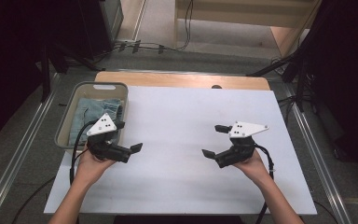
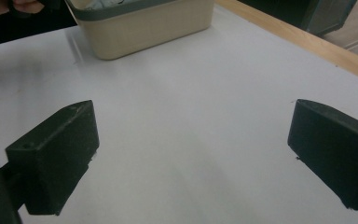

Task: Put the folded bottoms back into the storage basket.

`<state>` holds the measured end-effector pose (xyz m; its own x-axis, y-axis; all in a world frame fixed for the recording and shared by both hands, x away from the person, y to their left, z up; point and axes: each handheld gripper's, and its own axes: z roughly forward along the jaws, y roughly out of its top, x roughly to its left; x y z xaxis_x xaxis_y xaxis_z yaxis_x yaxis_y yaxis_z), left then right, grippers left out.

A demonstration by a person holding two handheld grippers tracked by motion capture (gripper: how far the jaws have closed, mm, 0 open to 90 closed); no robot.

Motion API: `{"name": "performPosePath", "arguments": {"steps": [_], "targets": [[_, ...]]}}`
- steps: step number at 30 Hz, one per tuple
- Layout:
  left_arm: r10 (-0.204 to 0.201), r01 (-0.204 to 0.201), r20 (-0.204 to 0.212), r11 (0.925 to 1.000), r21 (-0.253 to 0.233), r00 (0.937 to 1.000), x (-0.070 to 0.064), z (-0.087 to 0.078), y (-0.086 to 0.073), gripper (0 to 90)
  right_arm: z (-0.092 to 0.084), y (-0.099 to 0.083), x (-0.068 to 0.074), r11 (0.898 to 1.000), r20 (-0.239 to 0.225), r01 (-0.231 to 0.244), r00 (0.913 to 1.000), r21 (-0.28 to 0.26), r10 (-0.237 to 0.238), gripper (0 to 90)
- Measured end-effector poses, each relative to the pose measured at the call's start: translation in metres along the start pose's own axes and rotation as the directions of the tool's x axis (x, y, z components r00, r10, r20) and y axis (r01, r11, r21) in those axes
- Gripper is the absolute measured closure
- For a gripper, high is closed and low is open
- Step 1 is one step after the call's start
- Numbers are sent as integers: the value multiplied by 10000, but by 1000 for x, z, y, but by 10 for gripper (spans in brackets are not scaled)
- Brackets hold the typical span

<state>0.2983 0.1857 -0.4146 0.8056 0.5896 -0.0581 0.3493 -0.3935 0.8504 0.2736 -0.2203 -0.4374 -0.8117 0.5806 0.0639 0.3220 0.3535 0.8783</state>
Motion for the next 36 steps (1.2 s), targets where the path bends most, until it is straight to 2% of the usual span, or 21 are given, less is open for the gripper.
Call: {"name": "performPosePath", "arguments": {"steps": [5, 11, 21, 27, 36], "targets": [[165, -165, 75, 9998, -65, 9998, -3, -1, -1, 0, -8, -7, -1, 10000, 98, -38, 9999, 2, 38, 15], [306, -305, 55, 9995, -74, 9995, -6, -1, -5, 0, -15, -20, -1, 9995, 266, -70, 9996, 317, 62, 14], [226, -225, 76, 9997, -94, 9997, -7, -1, -12, 0, -27, -34, -1, 9995, 546, -205, 9983, 259, 191, 14], [316, -316, 32, 9994, -134, 9995, -7, -2, -15, 0, -31, -40, -2, 9994, 663, -283, 9974, 211, 269, 14], [367, -367, -45, 9992, -138, 9993, -7, -3, -19, 0, -36, -44, -1, 9995, 813, -285, 9963, 111, 275, 15]]}}
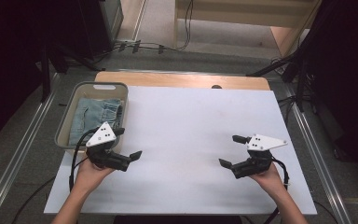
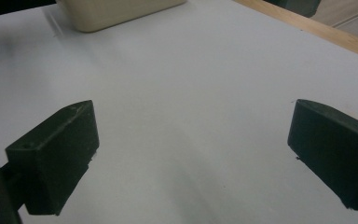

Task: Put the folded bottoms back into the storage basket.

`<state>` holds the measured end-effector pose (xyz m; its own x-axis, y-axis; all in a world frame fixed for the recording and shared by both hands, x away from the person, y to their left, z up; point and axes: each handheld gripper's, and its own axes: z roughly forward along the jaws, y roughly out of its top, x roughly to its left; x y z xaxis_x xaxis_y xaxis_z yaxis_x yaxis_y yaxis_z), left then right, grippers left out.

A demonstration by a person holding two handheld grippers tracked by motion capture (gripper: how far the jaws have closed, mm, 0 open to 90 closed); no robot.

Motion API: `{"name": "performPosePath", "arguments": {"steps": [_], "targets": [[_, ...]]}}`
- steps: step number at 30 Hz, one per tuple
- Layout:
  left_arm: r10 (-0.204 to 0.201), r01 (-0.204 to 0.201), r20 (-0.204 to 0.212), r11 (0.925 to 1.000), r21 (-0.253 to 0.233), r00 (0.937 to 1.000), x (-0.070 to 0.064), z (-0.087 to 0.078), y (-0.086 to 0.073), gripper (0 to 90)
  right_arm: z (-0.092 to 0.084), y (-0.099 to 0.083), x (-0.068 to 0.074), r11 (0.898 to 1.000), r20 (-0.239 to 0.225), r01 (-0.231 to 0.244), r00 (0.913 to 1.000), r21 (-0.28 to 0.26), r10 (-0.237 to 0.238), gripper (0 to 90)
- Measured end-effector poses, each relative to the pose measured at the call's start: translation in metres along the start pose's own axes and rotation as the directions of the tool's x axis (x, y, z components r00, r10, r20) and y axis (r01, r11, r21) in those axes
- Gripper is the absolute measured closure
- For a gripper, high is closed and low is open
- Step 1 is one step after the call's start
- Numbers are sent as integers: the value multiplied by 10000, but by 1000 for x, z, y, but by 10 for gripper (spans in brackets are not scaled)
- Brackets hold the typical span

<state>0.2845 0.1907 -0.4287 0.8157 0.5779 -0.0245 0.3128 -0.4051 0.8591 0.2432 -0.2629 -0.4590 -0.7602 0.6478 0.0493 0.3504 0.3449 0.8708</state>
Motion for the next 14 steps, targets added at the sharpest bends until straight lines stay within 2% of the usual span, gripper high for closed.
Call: {"name": "performPosePath", "arguments": {"steps": [14], "targets": [[128, -128, 43, 9999, 4, 9999, 0, -1, -1, 0, -4, -2, 1, 9999, 94, 25, 10000, -125, -24, 15]]}}
